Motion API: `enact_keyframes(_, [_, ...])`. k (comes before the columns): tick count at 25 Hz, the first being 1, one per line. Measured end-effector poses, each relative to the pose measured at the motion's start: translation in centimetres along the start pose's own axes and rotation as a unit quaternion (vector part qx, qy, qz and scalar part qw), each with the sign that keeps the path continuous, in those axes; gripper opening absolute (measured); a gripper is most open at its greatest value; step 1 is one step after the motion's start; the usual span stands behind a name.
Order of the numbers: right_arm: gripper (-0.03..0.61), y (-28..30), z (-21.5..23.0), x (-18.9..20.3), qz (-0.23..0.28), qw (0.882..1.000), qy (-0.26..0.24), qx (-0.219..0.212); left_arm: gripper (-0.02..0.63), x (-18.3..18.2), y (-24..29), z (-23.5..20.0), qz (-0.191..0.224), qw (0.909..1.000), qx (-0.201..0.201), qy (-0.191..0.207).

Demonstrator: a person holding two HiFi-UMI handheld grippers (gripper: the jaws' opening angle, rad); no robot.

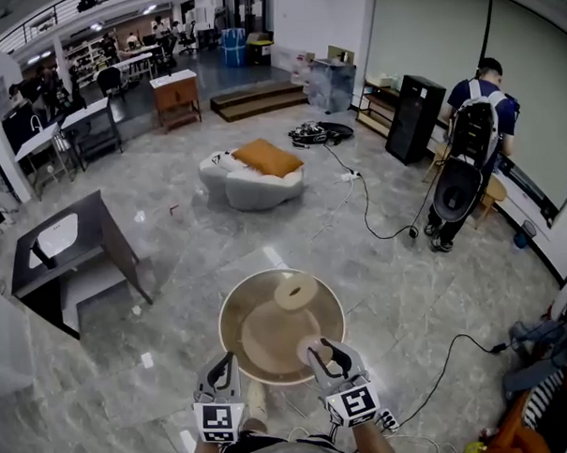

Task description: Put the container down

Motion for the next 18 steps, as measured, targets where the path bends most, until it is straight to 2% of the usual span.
enact_keyframes(18, [0.127, 18.3, 5.3, 0.0, -0.021, 0.998, 0.026, 0.047, 0.02, 0.8, 17.5, -11.3, -0.017, 0.9983, 0.055, 0.001])
Point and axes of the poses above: the fingertips, and each gripper's own axes: y forward along the fingers, z to its right, x out of its underside, the point moved 10 cm from there along -y, backward along the fingers, and after that the axes turned 12 degrees about -x, right-handed, at the moved point
